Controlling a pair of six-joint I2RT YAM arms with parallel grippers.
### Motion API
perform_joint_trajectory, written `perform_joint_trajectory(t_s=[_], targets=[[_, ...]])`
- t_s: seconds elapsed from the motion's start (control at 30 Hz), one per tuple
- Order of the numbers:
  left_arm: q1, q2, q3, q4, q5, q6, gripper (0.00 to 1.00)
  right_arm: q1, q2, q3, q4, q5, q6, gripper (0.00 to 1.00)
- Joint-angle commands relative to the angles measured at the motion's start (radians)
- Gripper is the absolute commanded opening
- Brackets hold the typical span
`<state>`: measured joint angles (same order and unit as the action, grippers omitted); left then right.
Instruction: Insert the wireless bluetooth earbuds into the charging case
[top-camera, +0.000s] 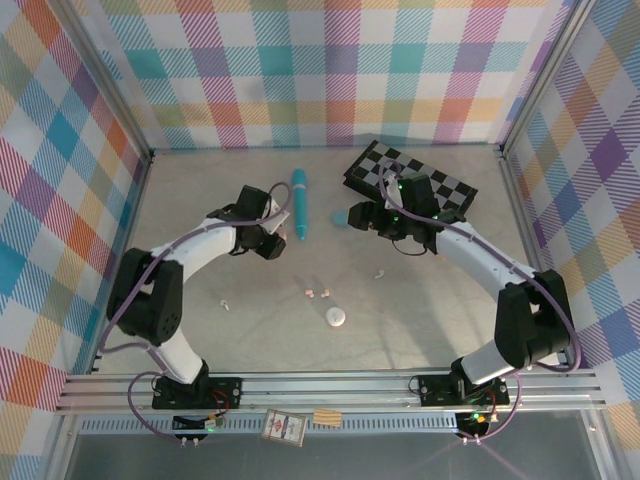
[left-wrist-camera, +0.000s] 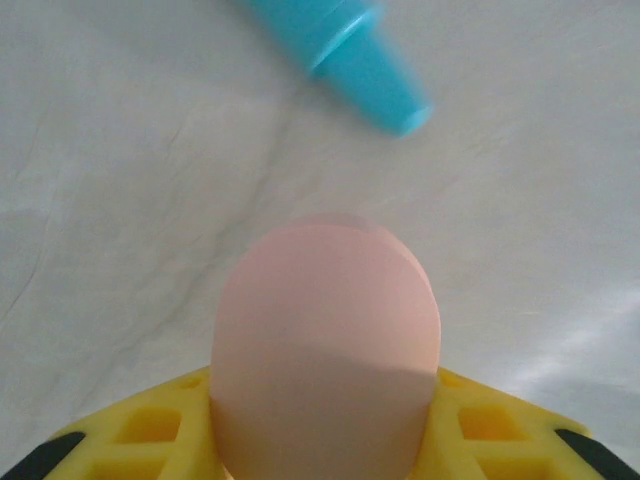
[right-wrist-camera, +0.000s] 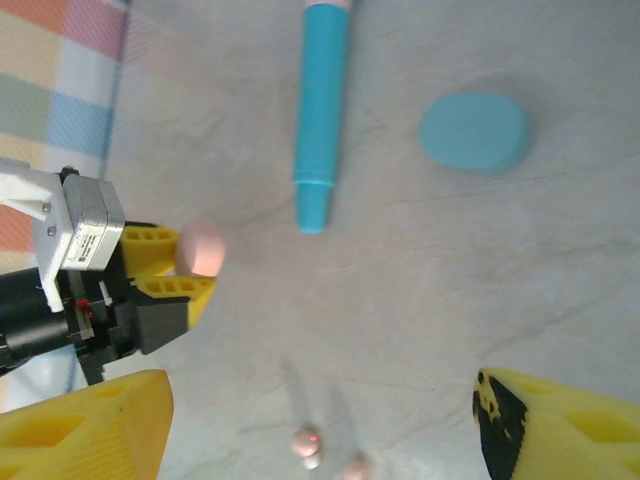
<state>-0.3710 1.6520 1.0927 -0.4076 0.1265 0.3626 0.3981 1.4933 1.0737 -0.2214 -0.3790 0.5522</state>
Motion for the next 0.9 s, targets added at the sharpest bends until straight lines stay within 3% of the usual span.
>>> perform_joint_trajectory(t_s=[0.0,0.17,0.3,0.5,0.87], targets=[[-0.027,-0.083,-0.062,0.140,0.178,0.027,0.35,-0.005,-0.041,-0.019,0.016,-0.147,0.034,0.78],[-0.119,-0.164,-0.145,0.274,0.248,0.146,0.34,-0.005,-0.067,-0.024,0.005,-0.243,0.054,0.78],[-0.153,-0.209,-0.185,0.395,0.292,0.134,0.31,-0.005,-0.053,-0.040,0.023,-0.342,0.062,0.76],[-0.209,-0.239,-0.190,0.415,0.311,0.186,0.30,-0.002,-0.030,-0.061,0.039,-0.459,0.072,0.74],[-0.268,-0.249,-0.144,0.358,0.291,0.238,0.29,0.032,0.015,-0.035,0.045,-0.494,0.078,0.63]])
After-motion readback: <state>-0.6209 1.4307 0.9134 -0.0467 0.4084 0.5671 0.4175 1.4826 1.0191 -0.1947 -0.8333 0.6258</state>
